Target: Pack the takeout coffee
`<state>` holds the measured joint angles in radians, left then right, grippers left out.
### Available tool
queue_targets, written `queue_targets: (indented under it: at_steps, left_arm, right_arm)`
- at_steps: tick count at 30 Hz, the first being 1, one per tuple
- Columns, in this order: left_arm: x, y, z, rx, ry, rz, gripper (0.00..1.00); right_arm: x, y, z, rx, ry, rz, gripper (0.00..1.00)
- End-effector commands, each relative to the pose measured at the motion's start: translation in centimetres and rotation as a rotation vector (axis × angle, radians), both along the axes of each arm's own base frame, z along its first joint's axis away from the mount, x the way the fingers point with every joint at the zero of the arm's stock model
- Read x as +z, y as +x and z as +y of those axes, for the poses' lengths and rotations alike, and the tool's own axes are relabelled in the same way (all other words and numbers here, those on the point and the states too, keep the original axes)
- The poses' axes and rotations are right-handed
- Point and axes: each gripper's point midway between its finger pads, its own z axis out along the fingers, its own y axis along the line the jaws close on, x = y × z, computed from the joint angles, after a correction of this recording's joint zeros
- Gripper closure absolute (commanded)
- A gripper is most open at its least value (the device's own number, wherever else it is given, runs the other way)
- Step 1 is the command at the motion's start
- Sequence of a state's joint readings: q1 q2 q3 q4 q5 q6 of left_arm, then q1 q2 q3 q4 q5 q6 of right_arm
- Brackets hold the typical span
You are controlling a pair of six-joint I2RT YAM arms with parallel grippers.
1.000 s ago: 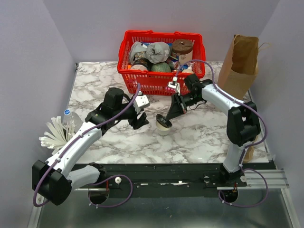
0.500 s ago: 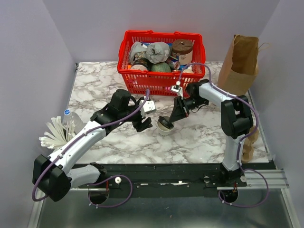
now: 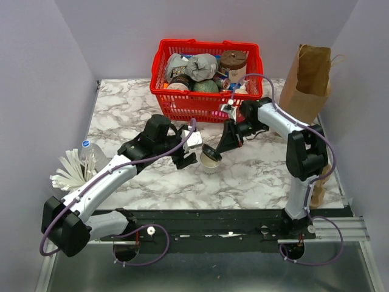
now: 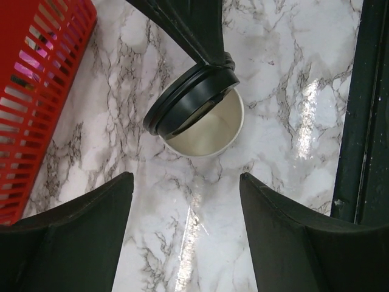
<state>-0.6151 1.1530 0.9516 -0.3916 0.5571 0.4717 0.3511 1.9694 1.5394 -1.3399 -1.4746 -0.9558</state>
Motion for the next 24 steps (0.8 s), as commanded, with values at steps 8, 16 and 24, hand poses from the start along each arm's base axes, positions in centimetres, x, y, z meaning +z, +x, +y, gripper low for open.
queue_targets:
  at_steps: [8,16,24]
  left_arm:
    - [3.6,0.1,-2.5,-0.222,0.008,-0.283,0.21]
    - [2.1,0.0,-4.0,-0.291,0.022,-0.276,0.21]
    - [1.0,0.4,-4.7,-0.268,0.023,-0.267,0.22]
  right_arm:
    - [6.4,-2.2,-0.1,-0.041,0.147,0.09,0.99]
    - [5.2,-2.1,0.1,-0.05,0.145,0.156,0.99]
    - [4.9,-1.8,0.2,-0.053,0.158,0.127,0.99]
